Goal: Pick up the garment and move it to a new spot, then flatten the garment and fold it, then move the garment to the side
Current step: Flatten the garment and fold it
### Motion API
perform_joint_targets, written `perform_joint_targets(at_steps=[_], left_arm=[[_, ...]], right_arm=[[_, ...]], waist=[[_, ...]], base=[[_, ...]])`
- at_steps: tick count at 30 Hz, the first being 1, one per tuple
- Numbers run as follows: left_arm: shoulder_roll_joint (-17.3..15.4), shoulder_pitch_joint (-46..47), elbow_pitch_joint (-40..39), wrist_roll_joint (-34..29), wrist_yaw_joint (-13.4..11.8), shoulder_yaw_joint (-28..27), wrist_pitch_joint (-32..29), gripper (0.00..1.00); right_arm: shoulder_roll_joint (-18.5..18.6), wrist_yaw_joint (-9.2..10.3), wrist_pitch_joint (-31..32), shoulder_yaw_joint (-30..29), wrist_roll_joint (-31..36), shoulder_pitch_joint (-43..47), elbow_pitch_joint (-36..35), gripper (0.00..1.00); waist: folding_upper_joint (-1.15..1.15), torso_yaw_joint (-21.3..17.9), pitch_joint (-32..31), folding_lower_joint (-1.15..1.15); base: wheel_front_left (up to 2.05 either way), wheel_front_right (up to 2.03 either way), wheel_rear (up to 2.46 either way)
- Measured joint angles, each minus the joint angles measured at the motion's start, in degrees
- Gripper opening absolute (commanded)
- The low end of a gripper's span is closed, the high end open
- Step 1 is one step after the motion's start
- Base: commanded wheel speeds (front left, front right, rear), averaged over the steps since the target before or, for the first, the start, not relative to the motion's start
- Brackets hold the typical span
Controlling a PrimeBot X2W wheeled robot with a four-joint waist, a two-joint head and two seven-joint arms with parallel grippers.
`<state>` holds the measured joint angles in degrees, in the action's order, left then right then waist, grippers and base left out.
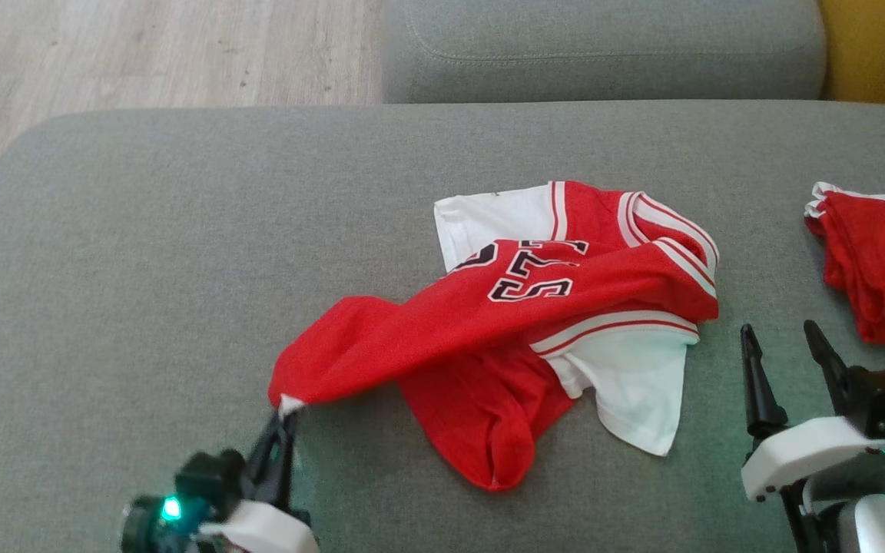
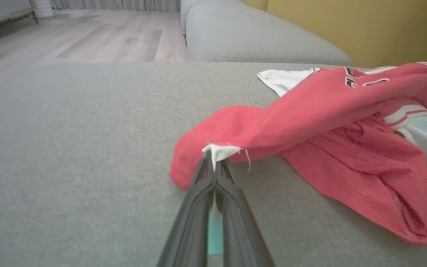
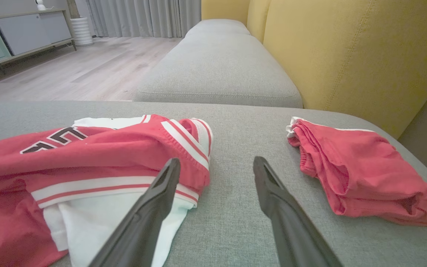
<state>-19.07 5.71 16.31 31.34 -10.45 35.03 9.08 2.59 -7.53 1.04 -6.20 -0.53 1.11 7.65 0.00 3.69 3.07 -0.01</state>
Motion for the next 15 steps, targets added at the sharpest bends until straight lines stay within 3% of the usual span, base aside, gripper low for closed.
perform_joint_targets(at_steps=[6, 13, 14, 15], left_arm=[[3.2, -2.6, 2.2, 0.7, -0.1, 2.6, 0.0, 0.0], [4.4, -2.9, 6.1, 2.1, 0.4, 3.6, 0.1, 0.0], [4.5, -3.1, 6.5, 2.3, 0.5, 3.6, 0.1, 0.29], [4.7, -3.5, 7.0, 2.5, 0.5, 3.6, 0.2, 0.66]], right_arm=[[0.0, 0.0, 0.8, 0.6, -0.3, 0.8, -1.1, 1.0], [0.0, 0.0, 1.2, 1.8, -0.6, 1.0, -1.3, 1.0], [0.0, 0.0, 1.2, 1.9, -0.6, 1.1, -1.4, 1.0], [0.0, 0.0, 1.2, 2.0, -0.6, 1.3, -1.4, 1.0]], waist=[[0.0, -0.2, -0.6, 0.0], [0.0, -0.8, -1.8, 0.01], [0.0, -0.8, -2.0, 0.01], [0.0, -0.9, -2.3, 0.01]], base=[[0.0, 0.0, 0.0], [0.0, 0.0, 0.0], [0.0, 0.0, 0.0], [0.0, 0.0, 0.0]])
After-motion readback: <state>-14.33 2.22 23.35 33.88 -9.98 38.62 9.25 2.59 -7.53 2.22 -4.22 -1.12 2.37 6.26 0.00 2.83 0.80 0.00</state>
